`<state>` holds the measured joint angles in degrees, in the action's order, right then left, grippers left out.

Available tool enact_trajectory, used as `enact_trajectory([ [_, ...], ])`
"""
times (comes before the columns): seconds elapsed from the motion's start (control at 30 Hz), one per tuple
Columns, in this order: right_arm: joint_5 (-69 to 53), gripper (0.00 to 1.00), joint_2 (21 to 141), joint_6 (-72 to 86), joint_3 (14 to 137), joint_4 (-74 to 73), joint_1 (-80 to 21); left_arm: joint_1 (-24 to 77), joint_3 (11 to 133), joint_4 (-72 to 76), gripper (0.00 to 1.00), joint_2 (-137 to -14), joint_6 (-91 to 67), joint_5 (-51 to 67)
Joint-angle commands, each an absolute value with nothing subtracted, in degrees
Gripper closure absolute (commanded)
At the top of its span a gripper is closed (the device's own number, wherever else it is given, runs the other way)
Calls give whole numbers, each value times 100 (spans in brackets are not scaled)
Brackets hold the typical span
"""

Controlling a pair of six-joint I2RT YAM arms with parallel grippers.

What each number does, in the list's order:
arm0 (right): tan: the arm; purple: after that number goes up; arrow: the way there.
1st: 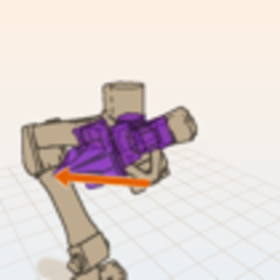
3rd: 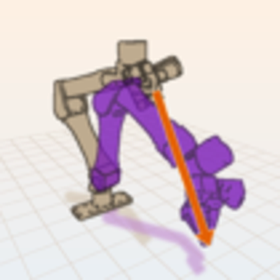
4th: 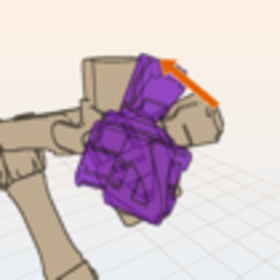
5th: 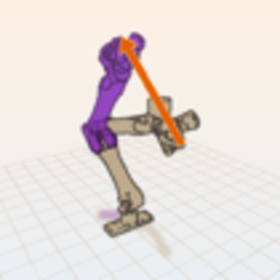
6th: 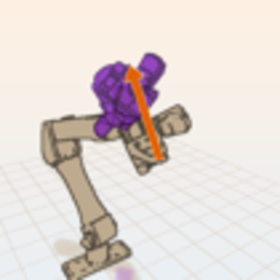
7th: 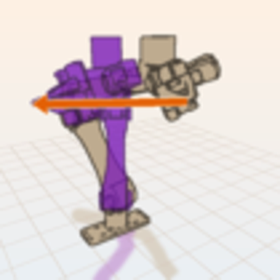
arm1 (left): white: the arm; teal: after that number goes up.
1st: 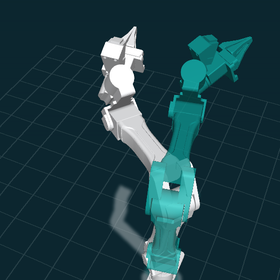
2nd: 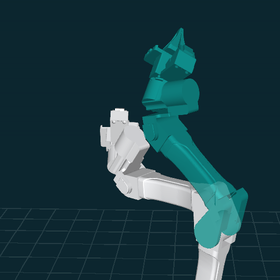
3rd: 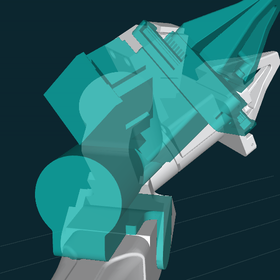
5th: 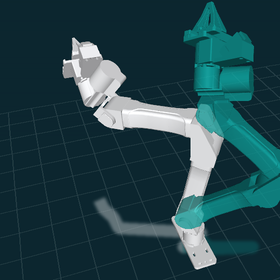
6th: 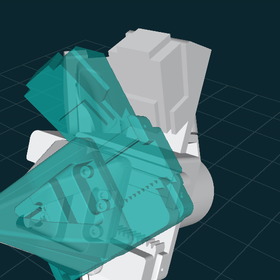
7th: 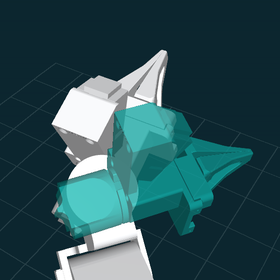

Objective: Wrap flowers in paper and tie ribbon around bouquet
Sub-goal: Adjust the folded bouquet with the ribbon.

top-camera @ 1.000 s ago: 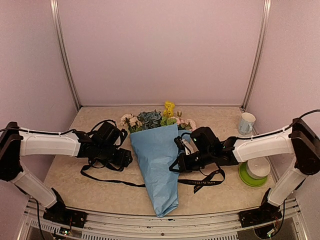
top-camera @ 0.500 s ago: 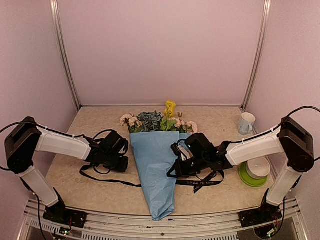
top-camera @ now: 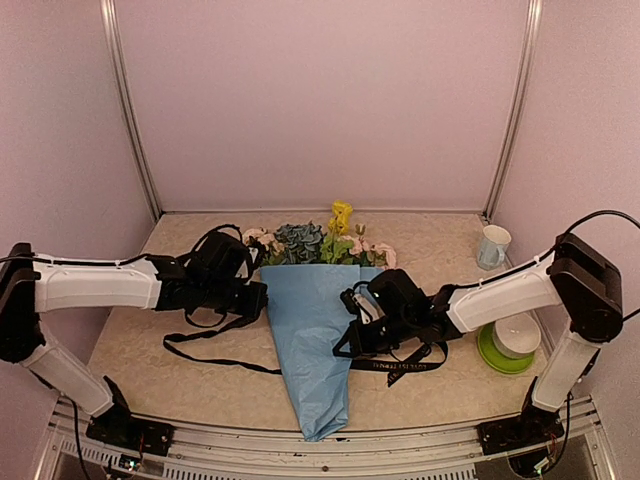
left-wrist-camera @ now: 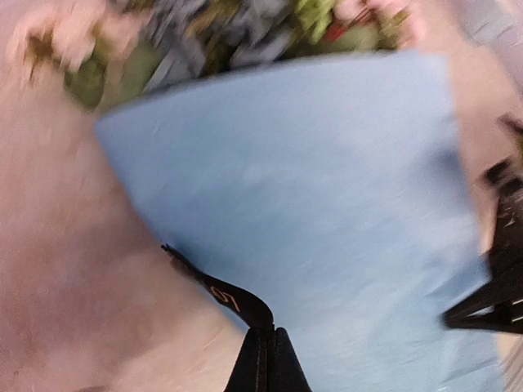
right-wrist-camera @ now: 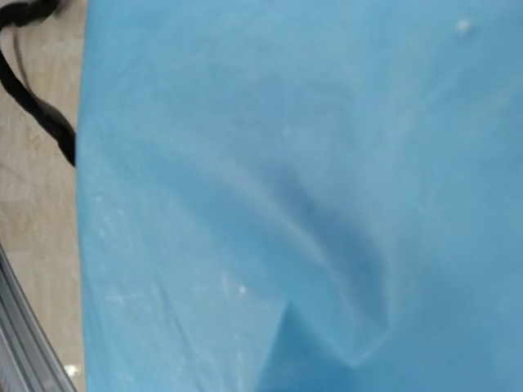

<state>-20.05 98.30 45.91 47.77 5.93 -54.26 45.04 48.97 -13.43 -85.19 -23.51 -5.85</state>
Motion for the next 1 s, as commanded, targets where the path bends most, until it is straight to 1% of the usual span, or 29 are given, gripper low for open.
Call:
enact_trajectory([
  [0.0,-2065,100,10025,4553,4739,693,-5476,5192,6184,-1487,100,-8108,-2017,-632],
  [0.1,-2066,100,10045,4552,4756,688,-5479,5640,6587,-1328,100,-8067,-1888,-411],
  [0.2,-2086,100,10067,4552,4760,705,-5467,5466,6234,-813,100,-8392,-2306,169],
  [0.3,-2121,100,10098,4549,4790,696,-5471,5498,5973,-350,100,-9109,-2536,750],
  [0.47,-2102,100,10058,4593,4736,721,-5468,5556,6168,29,100,-10193,-2537,915],
  [0.63,-2068,100,9954,4640,4697,763,-5468,5533,6397,-48,100,-10871,-2568,809],
  [0.73,-1994,100,9916,4603,4742,678,-5474,5575,6459,95,100,-11259,-2558,1067],
  [0.77,-1950,93,9908,4562,4791,516,-5471,5630,6542,59,100,-11399,-2524,1063],
  [0.8,-1902,88,9883,4521,4854,358,-5473,5661,6614,13,100,-11513,-2489,1030],
  [0.9,-1615,76,9577,4387,4947,-187,-5491,5669,6676,-34,100,-11778,-2512,1046],
  [0.97,-1324,69,9117,4325,4930,-603,-5494,5669,6668,-86,100,-11865,-2491,994],
])
